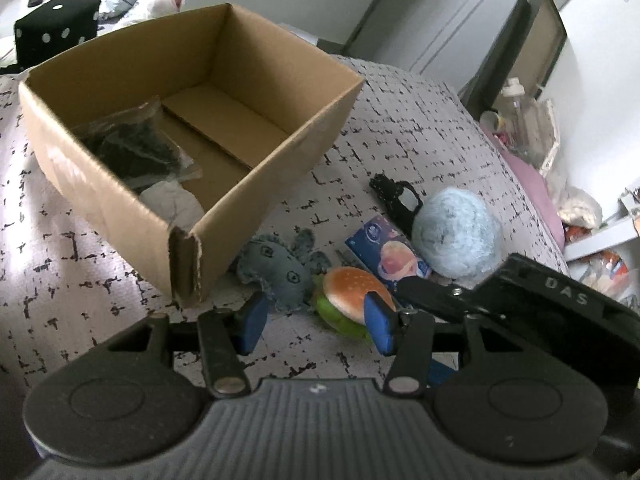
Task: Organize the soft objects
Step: 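Grasp the grey fish plush with the left gripper while the right grasps the burger plush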
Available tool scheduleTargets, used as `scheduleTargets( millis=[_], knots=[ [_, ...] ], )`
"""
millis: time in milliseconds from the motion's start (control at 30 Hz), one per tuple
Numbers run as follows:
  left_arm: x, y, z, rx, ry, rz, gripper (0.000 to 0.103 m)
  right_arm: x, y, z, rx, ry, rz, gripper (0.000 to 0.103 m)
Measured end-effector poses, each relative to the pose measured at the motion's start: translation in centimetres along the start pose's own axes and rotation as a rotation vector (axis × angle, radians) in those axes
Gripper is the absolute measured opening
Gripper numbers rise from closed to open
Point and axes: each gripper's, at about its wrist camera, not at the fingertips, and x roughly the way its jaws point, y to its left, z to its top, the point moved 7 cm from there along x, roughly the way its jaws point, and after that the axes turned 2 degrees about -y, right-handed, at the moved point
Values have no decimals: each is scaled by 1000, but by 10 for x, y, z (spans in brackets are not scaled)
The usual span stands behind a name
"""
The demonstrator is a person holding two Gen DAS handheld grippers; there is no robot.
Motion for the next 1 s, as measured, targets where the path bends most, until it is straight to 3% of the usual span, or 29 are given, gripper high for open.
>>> scheduleTargets(
  millis=[267,367,433,533,1000],
  knots=[
    [7,9,-1,-68,-42,-1,53,18,2,-1,0,24,6,55],
    [11,13,-1,-100,-51,8,53,24,2,1,10,31,10,49],
    [11,15,0,-115,-61,11,53,27,1,3,1,31,-10,36],
    [14,18,0,-137,-67,14,53,28,-2,4,5,27,-22,26],
    [28,20,-5,-194,-78,44,53,3,-4,8,-82,-70,-119,23]
  ],
)
